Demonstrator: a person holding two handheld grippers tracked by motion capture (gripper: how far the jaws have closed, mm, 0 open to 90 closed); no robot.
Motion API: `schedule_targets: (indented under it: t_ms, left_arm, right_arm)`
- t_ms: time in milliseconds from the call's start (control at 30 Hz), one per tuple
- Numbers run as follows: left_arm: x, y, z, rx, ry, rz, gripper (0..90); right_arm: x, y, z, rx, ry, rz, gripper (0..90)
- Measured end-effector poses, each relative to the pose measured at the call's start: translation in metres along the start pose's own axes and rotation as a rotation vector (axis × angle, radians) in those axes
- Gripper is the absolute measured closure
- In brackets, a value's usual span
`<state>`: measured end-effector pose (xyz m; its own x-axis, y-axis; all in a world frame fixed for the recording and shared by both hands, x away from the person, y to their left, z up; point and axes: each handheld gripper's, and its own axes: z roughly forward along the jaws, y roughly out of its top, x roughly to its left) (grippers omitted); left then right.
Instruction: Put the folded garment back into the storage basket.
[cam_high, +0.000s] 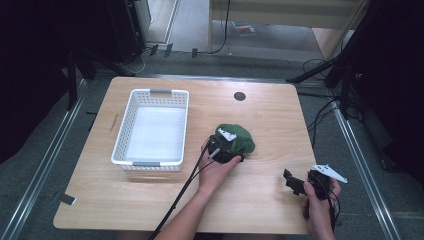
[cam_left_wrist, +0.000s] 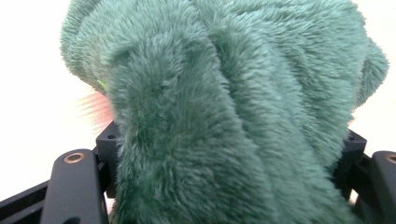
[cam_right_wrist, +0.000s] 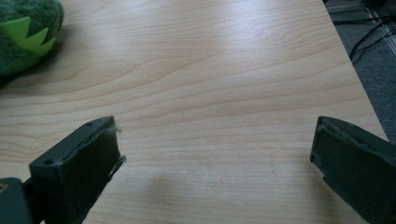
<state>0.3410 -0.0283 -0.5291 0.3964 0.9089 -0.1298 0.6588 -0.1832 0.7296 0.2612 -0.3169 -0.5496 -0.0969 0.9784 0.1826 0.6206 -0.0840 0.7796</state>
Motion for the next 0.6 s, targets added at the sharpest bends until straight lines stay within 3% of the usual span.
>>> schedule_targets:
  t_ms: [367,600]
  left_arm:
    - [0.006,0.019,-0.031,-0.065,-0.041,-0.008,26.3]
    - [0.017,0.034,-0.057,-0.119,-0.048,-0.025,26.3]
  right_arm:
    - [0.000,0.000,0.000,0.002,-0.002,0.001,1.4]
    - [0.000,0.000,0.000,0.005,-0.002,0.002,1.3]
